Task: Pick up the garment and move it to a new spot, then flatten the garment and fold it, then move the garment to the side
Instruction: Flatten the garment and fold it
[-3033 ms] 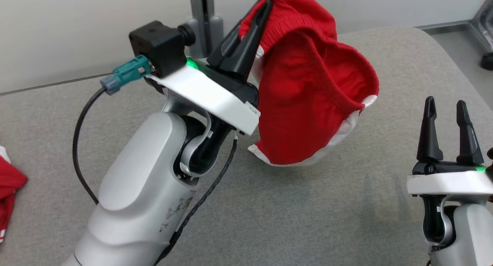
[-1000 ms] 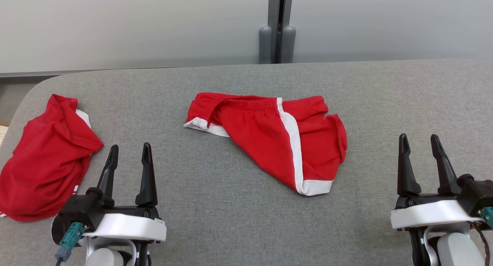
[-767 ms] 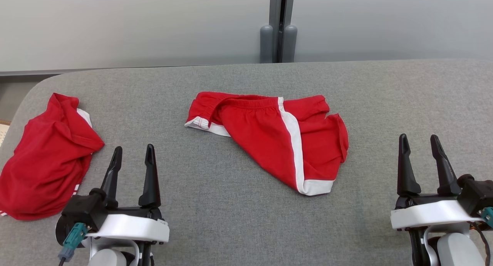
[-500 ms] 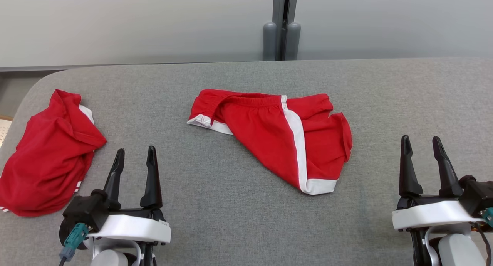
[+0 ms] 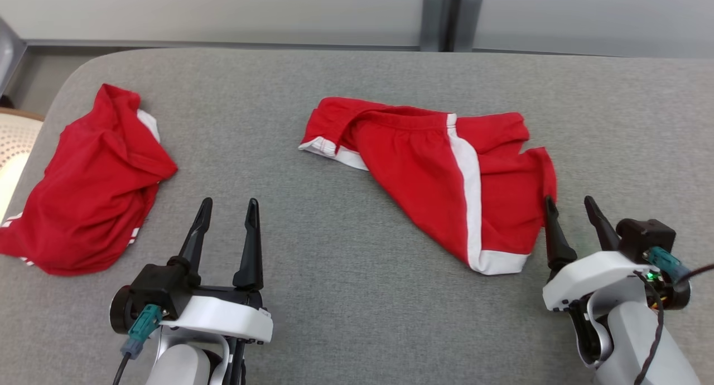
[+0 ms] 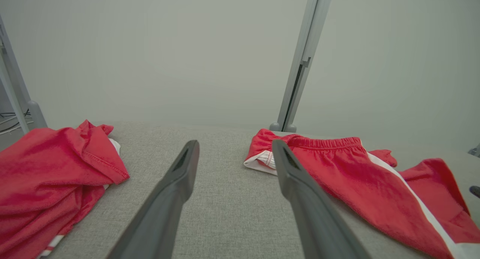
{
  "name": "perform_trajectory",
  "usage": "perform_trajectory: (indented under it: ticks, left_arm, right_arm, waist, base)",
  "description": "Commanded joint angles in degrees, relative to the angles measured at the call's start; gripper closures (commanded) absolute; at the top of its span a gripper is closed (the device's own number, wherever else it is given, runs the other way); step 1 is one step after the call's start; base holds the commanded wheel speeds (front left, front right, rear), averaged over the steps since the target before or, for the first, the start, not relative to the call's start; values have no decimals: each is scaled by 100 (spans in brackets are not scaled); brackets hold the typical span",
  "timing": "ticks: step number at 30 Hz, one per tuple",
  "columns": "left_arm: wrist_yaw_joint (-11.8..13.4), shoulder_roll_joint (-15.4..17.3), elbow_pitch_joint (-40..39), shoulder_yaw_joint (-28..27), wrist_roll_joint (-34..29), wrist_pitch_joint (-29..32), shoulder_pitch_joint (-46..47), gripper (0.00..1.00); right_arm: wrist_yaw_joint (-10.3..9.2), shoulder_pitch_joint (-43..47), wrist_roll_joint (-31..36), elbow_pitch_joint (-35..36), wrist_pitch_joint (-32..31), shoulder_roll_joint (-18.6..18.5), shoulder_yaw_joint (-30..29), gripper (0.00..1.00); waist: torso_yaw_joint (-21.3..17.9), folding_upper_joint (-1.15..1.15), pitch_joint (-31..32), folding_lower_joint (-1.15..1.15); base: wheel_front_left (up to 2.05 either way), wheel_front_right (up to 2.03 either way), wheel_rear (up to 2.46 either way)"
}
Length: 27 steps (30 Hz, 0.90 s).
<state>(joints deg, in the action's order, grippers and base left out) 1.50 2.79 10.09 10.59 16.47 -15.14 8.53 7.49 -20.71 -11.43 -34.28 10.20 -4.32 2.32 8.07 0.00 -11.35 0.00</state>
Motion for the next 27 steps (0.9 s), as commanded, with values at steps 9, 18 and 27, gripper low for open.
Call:
perform_trajectory:
  ticks: [9,18,27]
  left_arm:
    - [81,20,13,95,233,-1,168,0]
    - [69,20,29,79,279,-1,165,0]
    - [98,21,85,146,321,-1,-32,0]
  right_arm:
    - [0,-724,-737,-921,-19,-280,231,100]
    - [-1,-936,-1033,-1046,212,-530,537,100]
    - [-1,-987,174,-387,306,-1309,846,100]
  waist:
    - [368,0,-231,0]
    - [257,0,-128,0]
    - [27,0,312,0]
  base:
    - [0,0,0]
    - [0,0,0]
    - [0,0,0]
